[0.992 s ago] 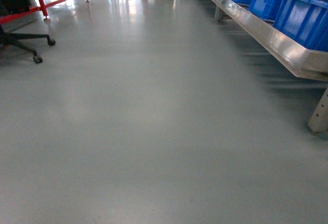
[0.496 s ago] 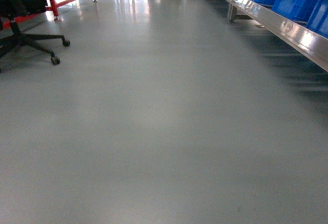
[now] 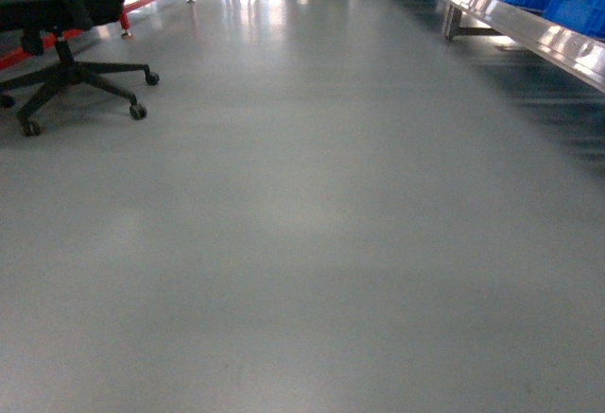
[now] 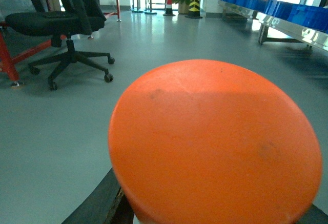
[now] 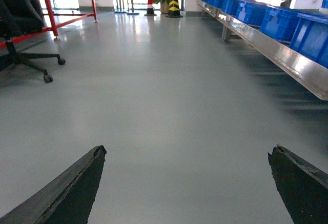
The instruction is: Pick capacitor and pack into box
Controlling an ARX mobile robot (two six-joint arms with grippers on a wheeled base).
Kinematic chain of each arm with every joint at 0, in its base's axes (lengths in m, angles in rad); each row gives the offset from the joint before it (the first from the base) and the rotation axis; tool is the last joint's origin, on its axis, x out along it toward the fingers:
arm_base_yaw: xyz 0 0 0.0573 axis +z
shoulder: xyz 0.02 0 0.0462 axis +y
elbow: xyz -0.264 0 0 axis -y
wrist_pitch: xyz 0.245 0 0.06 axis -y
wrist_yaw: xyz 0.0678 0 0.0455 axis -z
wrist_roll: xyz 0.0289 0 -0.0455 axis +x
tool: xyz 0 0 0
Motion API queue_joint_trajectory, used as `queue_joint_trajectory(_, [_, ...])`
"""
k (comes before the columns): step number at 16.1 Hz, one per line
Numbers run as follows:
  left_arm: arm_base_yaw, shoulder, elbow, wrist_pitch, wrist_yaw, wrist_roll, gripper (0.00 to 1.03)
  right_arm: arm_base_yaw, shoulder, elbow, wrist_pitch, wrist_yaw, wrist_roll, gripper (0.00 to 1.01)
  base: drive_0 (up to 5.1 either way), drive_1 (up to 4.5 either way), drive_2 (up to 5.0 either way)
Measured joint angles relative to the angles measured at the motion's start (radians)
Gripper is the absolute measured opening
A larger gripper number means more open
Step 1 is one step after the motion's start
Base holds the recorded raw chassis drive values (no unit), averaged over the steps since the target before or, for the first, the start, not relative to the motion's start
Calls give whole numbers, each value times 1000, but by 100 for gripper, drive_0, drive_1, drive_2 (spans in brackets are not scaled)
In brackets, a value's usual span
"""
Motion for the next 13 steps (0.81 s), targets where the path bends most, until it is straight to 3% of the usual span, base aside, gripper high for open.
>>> queue_joint_trajectory(13, [0, 0, 0, 0, 0, 0, 44, 0, 0, 0, 3, 0, 0, 98, -491, 333, 139])
